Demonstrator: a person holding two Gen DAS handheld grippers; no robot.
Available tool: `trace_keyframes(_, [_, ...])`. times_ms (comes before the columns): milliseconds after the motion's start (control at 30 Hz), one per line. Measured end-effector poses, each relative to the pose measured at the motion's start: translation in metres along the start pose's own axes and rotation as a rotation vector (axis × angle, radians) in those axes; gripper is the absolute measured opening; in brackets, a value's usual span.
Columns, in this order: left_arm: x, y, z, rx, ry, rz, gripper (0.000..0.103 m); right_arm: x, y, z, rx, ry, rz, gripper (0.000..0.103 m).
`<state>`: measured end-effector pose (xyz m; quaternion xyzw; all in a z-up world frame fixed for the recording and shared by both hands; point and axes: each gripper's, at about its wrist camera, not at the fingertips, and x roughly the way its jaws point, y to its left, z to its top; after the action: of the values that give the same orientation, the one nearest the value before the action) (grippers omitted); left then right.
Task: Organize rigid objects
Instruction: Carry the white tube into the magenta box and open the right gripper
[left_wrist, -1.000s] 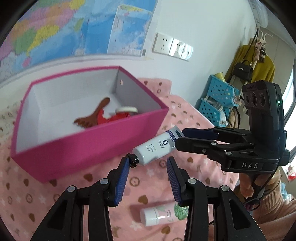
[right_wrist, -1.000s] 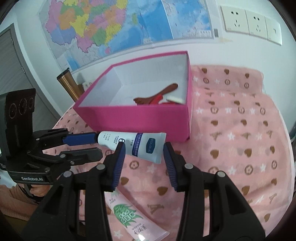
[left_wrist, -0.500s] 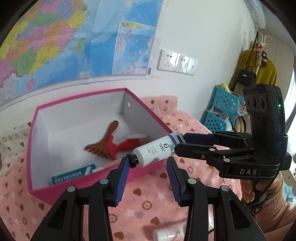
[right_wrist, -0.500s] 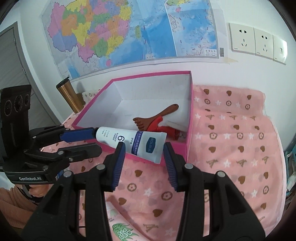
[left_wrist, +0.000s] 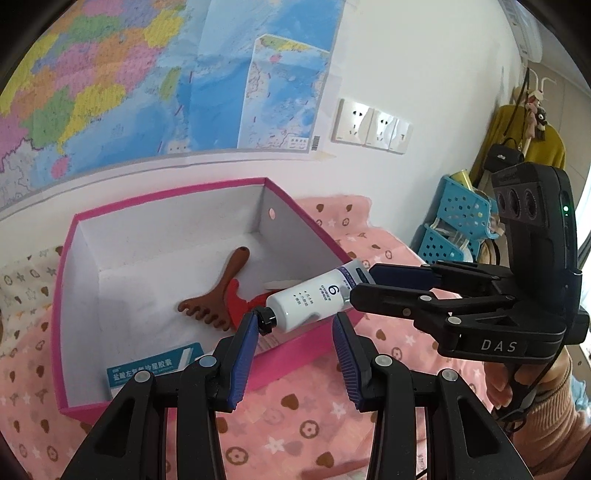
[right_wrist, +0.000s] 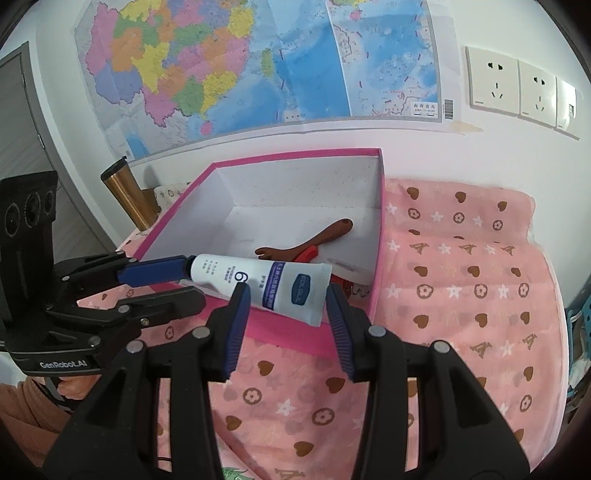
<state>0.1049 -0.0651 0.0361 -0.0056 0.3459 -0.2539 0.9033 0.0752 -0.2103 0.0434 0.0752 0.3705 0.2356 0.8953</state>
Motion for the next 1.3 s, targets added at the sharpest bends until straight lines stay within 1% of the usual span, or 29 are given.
trace_keyframes(200, [0.014, 0.01, 0.003, -0.025, 0.029, -0.008, 0.041, 0.013, -0.003, 0.004, -0.003, 0.026, -0.018, 0.046])
trace_keyframes(467, [0.035, 0.02, 0.002, -0.044, 0.075, 0.007, 0.041, 0.028, -0.003, 0.007, -0.013, 0.063, -0.052, 0.047])
trace_keyframes(867, [0.038, 0.021, 0.002, -0.051, 0.081, 0.009, 0.041, 0.032, -0.003, 0.007, -0.017, 0.074, -0.059, 0.047])
trace_keyframes(1100, [0.042, 0.021, 0.002, -0.054, 0.087, 0.011, 0.041, 0.038, -0.003, 0.006, -0.028, 0.094, -0.077, 0.048])
trace_keyframes(1300, [0.044, 0.021, 0.003, -0.054, 0.094, 0.01, 0.041, 0.038, -0.001, 0.008, -0.036, 0.094, -0.093, 0.049])
